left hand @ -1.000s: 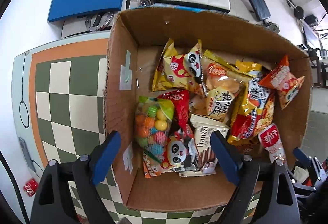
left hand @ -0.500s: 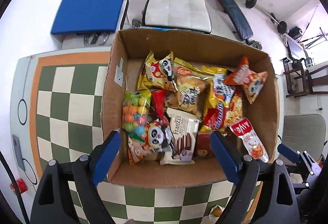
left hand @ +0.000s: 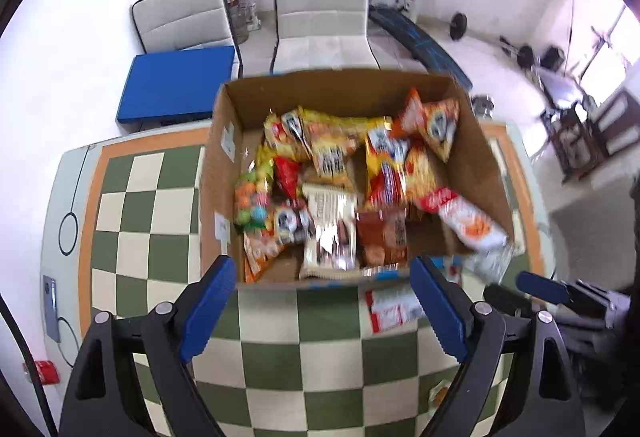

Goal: Organize snacks
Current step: 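Grasp red-white sausage packet with left tool while right tool grasps orange-filled wrapper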

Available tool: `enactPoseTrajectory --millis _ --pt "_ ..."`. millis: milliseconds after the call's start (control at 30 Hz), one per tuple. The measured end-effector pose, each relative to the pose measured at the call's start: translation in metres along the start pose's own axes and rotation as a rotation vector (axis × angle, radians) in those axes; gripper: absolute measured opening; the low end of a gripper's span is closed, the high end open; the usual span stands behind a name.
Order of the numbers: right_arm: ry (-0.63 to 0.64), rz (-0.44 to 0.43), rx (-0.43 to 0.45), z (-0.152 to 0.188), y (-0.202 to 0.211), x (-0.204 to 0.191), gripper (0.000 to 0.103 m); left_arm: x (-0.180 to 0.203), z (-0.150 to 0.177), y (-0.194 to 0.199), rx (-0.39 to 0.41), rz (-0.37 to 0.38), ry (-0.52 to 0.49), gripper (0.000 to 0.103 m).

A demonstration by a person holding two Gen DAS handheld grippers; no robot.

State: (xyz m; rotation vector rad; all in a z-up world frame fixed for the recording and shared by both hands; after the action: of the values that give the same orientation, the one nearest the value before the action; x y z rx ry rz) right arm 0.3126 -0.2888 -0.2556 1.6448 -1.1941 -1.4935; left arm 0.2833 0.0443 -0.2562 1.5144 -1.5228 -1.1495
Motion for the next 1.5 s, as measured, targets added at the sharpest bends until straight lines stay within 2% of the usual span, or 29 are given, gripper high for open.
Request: enactPoseTrajectory --millis 67,167,367,433,467,500,667,767,933,967,1000,1033,1067,1100,1167,1267,1400,1500 --pt "-0.045 -0.021 -0.023 0.018 -0.011 0.018 0.051 0.008 0.014 -0.007 0.005 -0.020 -0.018 0.089" --pt "-0.114 -0.023 -0.055 0.038 -0.035 0.048 0.050 0.021 0.040 -0.025 -0.025 -0.026 -0.040 0.089" --pt "-0.157 -0.021 -0.072 0.044 -0.091 0.092 0.050 0.028 0.082 -0.060 -0.112 -0.035 -0.017 0.089" --pt "-0.164 -0.022 -0.074 0.043 -0.111 0.102 0.043 0.025 0.093 -0.067 -0.140 -0.045 0.000 0.089" --pt "-0.165 -0.020 -0.078 0.043 -0.117 0.105 0.036 0.022 0.099 -0.070 -0.156 -0.051 0.007 0.089" --pt "-0.170 -0.020 -0.086 0.047 -0.125 0.107 0.034 0.019 0.102 -0.071 -0.164 -0.056 0.015 0.089" --pt "-0.116 -0.027 -0.126 0.073 -0.137 0.088 0.023 0.006 0.115 -0.075 -0.193 -0.071 0.046 0.089" --pt "-0.072 -0.062 -0.181 0.103 -0.143 0.064 0.023 -0.004 0.121 -0.079 -0.213 -0.081 0.071 0.089" --pt "-0.096 -0.239 -0.300 0.157 -0.155 0.016 0.023 -0.008 0.130 -0.085 -0.267 -0.040 0.139 0.089" --pt "-0.100 -0.243 -0.298 0.160 -0.151 0.014 0.024 -0.007 0.131 -0.087 -0.285 -0.029 0.163 0.089" --pt "-0.099 -0.233 -0.286 0.162 -0.145 0.015 0.032 -0.004 0.132 -0.090 -0.300 -0.020 0.181 0.089" --pt "-0.097 -0.193 -0.265 0.161 -0.136 0.023 0.042 0.001 0.132 -0.093 -0.318 0.004 0.206 0.089" --pt "-0.103 -0.152 -0.241 0.161 -0.126 0.032 0.063 0.007 0.132 -0.097 -0.339 0.021 0.234 0.089" --pt "-0.113 -0.122 -0.216 0.159 -0.118 0.040 0.072 0.014 0.133 -0.102 -0.368 0.040 0.266 0.089" --pt "-0.153 -0.066 -0.168 0.161 -0.098 0.062 0.072 0.028 0.134 -0.112 -0.409 0.075 0.319 0.089" --pt "-0.231 -0.026 -0.171 0.174 -0.084 0.090 0.072 0.048 0.137 -0.126 -0.457 0.092 0.368 0.089" --pt "-0.293 0.027 -0.196 0.193 -0.080 0.120 0.072 0.063 0.138 -0.141 -0.462 0.031 0.371 0.089" --pt "-0.314 0.042 -0.191 0.203 -0.080 0.125 0.072 0.068 0.143 -0.153 -0.476 -0.036 0.345 0.089"
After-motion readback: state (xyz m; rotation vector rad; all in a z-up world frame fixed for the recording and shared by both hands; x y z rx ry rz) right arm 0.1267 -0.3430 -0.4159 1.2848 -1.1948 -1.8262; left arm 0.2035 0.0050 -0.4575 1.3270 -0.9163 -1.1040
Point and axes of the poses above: each gripper's, at about its wrist camera, not at the fingertips, and y roughly against the way its jaws point, x to its right, z to its underside, the point moved 10 cm from there along -y, roughly the way its jaws point, and after that the axes turned 7 degrees about -z, right-handed, at the moved point
